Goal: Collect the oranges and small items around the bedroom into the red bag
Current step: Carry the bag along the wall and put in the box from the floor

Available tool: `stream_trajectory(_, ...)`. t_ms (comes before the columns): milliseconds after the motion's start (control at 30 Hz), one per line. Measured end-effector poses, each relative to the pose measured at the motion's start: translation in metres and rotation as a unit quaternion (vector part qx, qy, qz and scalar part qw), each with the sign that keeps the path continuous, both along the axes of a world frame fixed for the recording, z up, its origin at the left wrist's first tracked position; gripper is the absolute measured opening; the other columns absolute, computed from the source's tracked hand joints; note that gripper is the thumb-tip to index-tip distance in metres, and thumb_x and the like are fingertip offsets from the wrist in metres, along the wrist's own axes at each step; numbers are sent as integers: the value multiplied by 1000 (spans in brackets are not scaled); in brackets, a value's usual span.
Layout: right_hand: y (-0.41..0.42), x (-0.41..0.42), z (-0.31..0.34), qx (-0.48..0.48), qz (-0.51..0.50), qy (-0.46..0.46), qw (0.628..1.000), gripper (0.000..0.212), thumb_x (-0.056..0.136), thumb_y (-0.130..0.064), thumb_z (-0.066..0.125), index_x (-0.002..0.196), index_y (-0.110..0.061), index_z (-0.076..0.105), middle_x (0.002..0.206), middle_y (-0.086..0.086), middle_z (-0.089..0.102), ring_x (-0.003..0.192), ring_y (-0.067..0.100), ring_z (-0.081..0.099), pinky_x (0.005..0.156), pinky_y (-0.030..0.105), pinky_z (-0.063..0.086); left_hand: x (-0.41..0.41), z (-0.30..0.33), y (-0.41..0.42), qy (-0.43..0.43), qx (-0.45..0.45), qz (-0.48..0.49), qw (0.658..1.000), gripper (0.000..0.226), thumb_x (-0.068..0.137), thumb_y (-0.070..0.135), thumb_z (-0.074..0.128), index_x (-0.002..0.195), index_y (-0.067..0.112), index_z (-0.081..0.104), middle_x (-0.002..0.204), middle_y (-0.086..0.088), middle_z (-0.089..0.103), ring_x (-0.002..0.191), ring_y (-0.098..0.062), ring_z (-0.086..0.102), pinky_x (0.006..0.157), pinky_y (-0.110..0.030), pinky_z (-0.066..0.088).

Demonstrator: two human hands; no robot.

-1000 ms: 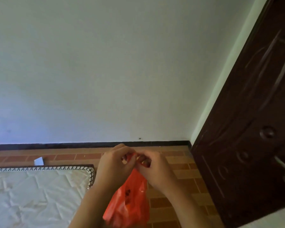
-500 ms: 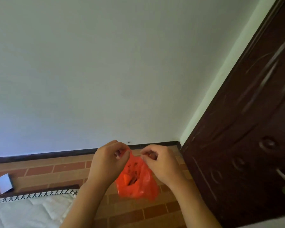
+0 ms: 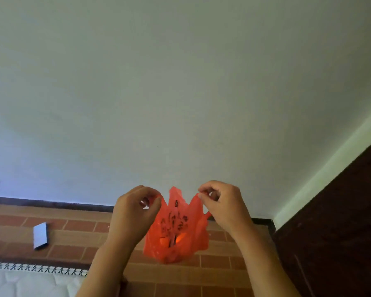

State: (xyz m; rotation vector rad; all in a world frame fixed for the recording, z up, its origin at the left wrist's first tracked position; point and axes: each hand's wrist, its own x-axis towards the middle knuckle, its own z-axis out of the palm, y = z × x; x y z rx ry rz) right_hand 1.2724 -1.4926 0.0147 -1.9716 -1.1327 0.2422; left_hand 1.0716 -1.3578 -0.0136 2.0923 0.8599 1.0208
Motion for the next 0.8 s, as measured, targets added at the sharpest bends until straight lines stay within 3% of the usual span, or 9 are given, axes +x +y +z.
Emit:
stream_trajectory(233,88,81,-1,10,80,8,997,9,94,-19,76,101,-22,79,83,-17,70,76,-3,65,62,10,51,55,14,53,40,11,93,995,24,82,7,79,78,30,75,74,17,69,71,-9,67,64,-25,55)
stream_trajectory(433,147,127,-14,24,135,37,990,8,93,-17,76,98,-23,79,80,-19,70,75,-1,66,63,11,52,61,15,86,71,-15,201,977,23,82,9,80,76,30,73,74,17,70,73,-7,67,64,-28,55)
stream_trajectory(533,174,137,-24,23,146,48,988,8,93,-20,75,97,-26,78,83,-20,71,78,-2,66,65,13,54,52,15,103,77,-23,257,963,21,82,9,81,76,28,74,70,14,71,66,-6,67,68,-35,58)
stream_trajectory(700,227,145,-29,25,185,53,981,7,94,-17,75,99,-21,78,79,-21,68,74,-4,66,60,11,54,34,10,138,70,-37,311,947,20,83,10,79,77,28,75,67,14,71,62,-10,70,65,-42,61)
stream_trajectory(800,261,140,-32,23,210,45,976,7,94,-18,75,100,-22,76,85,-18,71,81,-3,67,67,15,59,31,0,163,58,-44,319,945,21,84,9,79,77,29,75,68,16,71,61,-7,68,62,-40,61)
